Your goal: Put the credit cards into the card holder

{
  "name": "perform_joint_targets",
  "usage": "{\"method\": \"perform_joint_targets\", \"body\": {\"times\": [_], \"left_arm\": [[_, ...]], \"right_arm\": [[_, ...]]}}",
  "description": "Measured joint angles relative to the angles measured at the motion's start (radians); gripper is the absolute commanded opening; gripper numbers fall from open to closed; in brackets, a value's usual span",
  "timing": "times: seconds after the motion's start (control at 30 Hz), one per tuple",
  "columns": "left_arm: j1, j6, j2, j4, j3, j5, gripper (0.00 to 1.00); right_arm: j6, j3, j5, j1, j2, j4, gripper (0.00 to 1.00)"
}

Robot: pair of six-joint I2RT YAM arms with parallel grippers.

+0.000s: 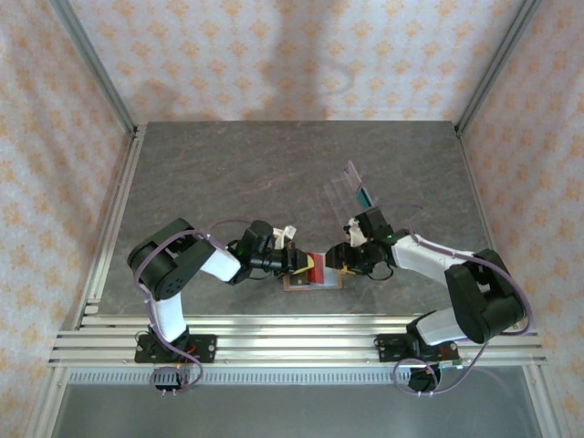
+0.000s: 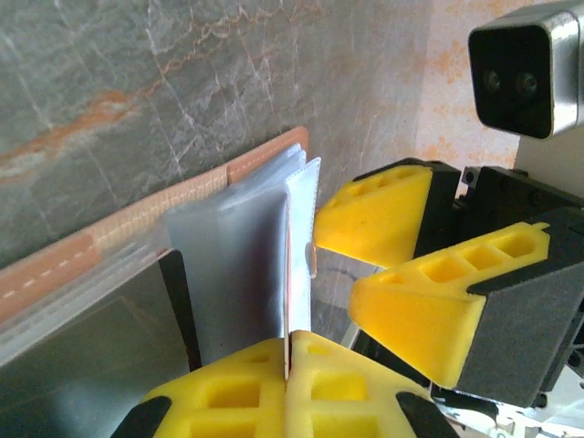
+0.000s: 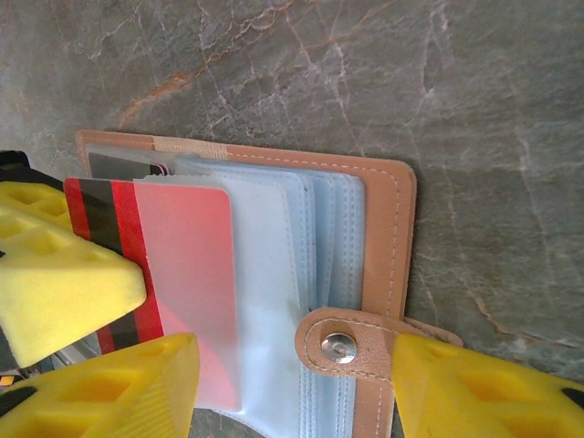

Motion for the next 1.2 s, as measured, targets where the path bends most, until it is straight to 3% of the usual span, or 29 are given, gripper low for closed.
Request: {"method": "perform_joint_targets", "body": {"times": [0.27, 0.67, 0.93, 1.2], "left_arm": [[-0.018, 0.009, 0.001, -0.016, 0.003, -0.03, 0.02], [-0.026, -0.003, 0.005, 0.006, 0.003, -0.041, 0.29], [-0.027, 0.049, -0.038, -0.106, 0.026, -0.064, 0.32], [-0.027, 0.166, -0.144, -0.353, 0.059, -0.121, 0.39]], "right_arm": [[0.0, 0.0, 0.0, 0.0, 0.0, 0.0, 0.59], [-0.005, 0.0, 0.05, 0.001, -0.041, -0.034, 0.62], [-0.021, 0.0, 0.145, 0.001, -0.14, -0.101, 0.62], [-0.02, 0.0, 0.203, 0.001, -0.24, -0.159, 0.62]]}}
